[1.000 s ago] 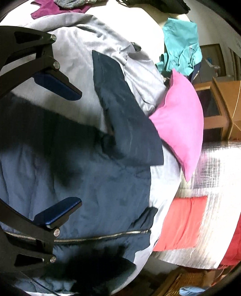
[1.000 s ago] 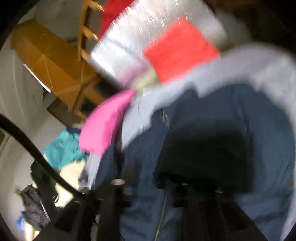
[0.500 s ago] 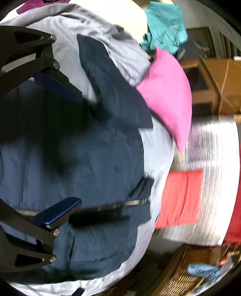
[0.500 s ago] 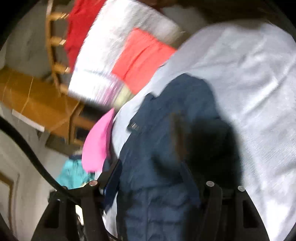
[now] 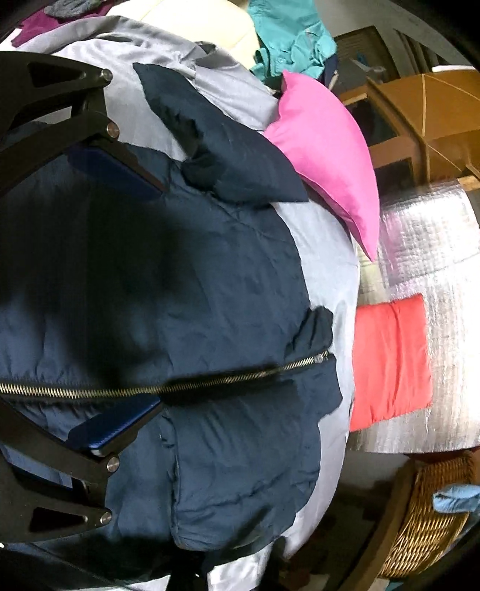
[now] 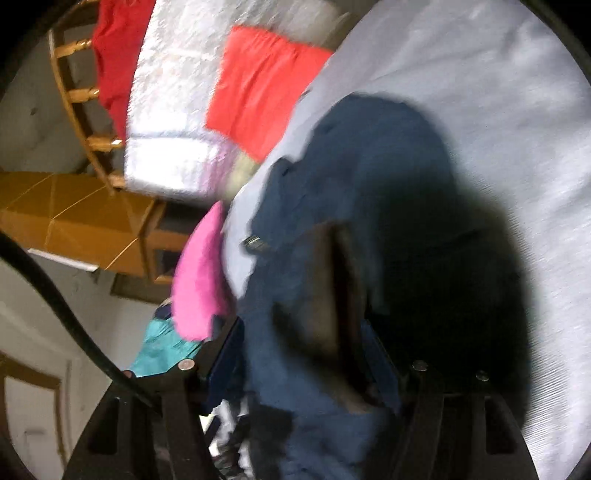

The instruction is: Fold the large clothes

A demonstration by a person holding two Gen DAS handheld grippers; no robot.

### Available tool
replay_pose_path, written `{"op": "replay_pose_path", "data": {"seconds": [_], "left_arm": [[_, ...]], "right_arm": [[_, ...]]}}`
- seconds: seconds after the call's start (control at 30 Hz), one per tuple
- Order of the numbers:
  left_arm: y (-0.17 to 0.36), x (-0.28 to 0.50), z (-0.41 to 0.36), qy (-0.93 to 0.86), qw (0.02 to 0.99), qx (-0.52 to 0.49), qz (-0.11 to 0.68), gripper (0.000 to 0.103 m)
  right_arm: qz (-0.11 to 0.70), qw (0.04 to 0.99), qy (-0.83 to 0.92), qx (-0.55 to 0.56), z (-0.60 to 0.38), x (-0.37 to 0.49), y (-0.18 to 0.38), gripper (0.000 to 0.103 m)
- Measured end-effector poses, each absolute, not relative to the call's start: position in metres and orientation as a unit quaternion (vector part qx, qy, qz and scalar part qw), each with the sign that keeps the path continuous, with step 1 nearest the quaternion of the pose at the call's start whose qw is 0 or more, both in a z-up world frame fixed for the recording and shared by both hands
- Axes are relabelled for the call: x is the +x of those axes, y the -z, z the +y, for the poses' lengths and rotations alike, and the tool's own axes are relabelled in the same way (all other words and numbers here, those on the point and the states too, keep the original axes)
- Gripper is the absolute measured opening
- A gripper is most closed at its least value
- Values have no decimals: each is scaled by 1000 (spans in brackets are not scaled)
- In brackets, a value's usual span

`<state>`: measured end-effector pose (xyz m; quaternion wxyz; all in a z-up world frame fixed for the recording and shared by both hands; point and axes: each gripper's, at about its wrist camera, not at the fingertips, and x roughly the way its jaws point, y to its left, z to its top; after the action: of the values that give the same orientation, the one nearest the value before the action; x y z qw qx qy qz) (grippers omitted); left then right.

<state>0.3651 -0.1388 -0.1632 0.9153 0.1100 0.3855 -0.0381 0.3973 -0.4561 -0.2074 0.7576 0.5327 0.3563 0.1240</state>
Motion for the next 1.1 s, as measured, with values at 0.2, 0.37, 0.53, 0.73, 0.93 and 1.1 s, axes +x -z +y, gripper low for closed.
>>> {"op": "replay_pose_path", "data": {"seconds": [0.2,0.37,0.53,0.73,0.93,1.1], "left_arm": [[160,364,-106,17,916,98,389,103],[159,365,-79,10,915,66,398,103],[166,383,-65,8,903,19,429,103],[186,407,-28,-10,874,-81,479,103],[208,425,-13,8,854,-144,500,65],[210,428,-15,24,856,-166,489,59]], "right_arm": [[276,756,-348,480,-370,394,123,69],[266,805,-339,408,-345,380,99,70],[315,850,-89,412,-401,382,130,70],[375,830,121,395,-479,380,177,71],[394,814,75,421,-484,403,209,71],[412,811,51,413,-478,401,224,54]]}}
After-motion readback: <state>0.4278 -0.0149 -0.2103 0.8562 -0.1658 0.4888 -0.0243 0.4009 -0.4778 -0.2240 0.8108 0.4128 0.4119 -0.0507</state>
